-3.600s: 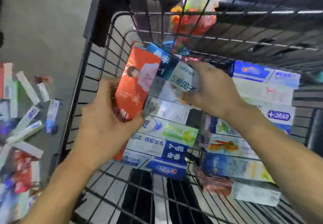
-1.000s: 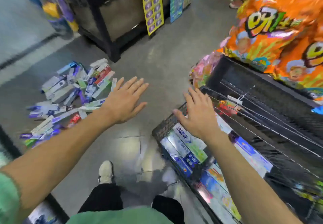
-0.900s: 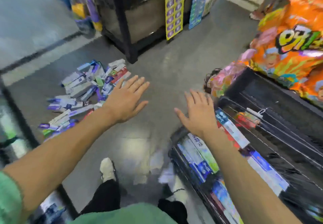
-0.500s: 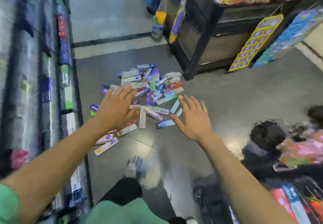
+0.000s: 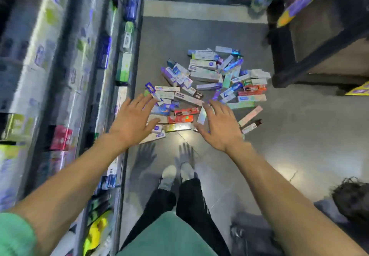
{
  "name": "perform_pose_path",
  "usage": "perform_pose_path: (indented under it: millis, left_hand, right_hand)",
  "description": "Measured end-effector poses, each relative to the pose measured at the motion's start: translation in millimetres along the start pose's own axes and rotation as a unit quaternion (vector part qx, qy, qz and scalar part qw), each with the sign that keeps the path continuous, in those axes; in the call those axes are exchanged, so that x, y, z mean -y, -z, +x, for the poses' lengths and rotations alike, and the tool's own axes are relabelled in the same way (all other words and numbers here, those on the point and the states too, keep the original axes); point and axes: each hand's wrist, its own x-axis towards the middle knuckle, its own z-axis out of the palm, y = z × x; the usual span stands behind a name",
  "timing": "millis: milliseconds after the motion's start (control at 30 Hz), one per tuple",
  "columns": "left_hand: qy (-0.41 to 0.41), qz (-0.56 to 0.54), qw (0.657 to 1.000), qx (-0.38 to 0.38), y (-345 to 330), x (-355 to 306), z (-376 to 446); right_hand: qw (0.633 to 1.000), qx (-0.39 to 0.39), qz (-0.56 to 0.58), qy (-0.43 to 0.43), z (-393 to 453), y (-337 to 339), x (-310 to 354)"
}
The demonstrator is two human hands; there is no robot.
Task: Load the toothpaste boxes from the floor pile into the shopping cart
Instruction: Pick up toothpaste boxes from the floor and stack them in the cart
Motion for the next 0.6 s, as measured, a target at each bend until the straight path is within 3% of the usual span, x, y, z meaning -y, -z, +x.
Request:
perform_pose_path:
  millis: [267,433,600]
  left_hand:
    - [0.042,-0.039,0.998,0.017,-144,50,44]
    - [0.066,-0.067,0.996,-0.001,-318,70,90]
    - [0.085,-0.075,0.993,-0.016,-484,92,153]
  right_hand:
    - [0.997,0.044,-0.021,0.059,109,-146,-24]
    - [0.995,0.065,-0.034,0.072,179,-296,-41]
    - [0.996,0.025,-0.021,0.081,249,-462,-64]
